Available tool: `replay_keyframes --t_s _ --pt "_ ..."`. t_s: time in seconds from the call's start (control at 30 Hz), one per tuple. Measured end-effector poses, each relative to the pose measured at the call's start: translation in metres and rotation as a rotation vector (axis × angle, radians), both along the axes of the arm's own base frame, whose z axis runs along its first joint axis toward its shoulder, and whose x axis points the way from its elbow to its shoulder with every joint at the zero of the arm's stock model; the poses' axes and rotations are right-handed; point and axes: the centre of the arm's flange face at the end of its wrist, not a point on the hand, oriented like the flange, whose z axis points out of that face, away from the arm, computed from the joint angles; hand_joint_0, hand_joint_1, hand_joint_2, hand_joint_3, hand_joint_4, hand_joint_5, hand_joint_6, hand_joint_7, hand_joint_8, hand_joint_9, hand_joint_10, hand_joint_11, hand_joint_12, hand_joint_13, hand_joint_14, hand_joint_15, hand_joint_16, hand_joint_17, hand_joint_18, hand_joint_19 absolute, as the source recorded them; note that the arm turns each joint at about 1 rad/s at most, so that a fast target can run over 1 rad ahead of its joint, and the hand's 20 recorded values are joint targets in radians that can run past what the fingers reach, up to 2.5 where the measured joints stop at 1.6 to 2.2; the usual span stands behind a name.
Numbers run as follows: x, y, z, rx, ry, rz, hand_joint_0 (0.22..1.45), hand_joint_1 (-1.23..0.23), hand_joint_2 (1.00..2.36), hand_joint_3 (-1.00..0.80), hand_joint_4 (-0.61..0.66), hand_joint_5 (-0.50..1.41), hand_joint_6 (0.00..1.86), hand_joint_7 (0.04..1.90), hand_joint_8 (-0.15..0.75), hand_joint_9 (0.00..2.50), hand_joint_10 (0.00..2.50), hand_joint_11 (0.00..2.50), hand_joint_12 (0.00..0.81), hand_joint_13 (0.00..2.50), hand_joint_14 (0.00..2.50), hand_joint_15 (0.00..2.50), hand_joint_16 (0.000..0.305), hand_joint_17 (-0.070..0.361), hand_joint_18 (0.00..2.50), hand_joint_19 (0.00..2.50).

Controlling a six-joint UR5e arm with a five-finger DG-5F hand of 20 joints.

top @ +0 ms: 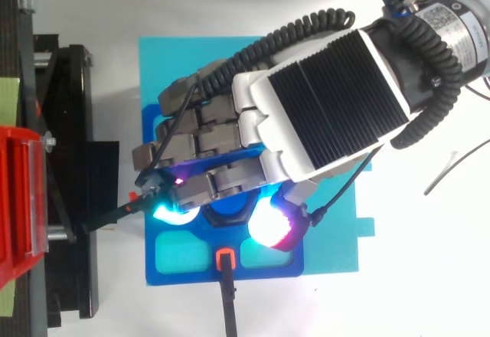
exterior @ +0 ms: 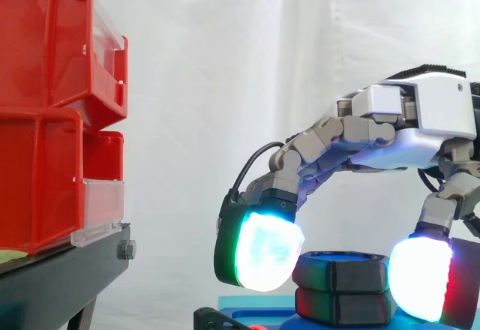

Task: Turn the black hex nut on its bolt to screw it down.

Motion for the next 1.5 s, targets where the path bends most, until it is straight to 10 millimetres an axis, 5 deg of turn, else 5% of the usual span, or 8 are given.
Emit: replay_keyframes --t_s 0.6,1.5 --pt "0.0 -0.002 0.001 0.003 -0.002 -0.003 0.42 -0.58 1.0 -0.5 0.35 -0.2 0.67 0.71 0.319 0.52 0.01 0.35 0.388 0.73 0.01 0.3 0.056 0.126 0.66 0.36" --pt "0.007 0.01 0.004 0.024 -0.021 -0.014 0.42 -0.4 1.0 -0.5 0.34 -0.18 0.64 0.77 0.331 0.52 0.01 0.36 0.401 0.71 0.01 0.31 0.057 0.129 0.64 0.38"
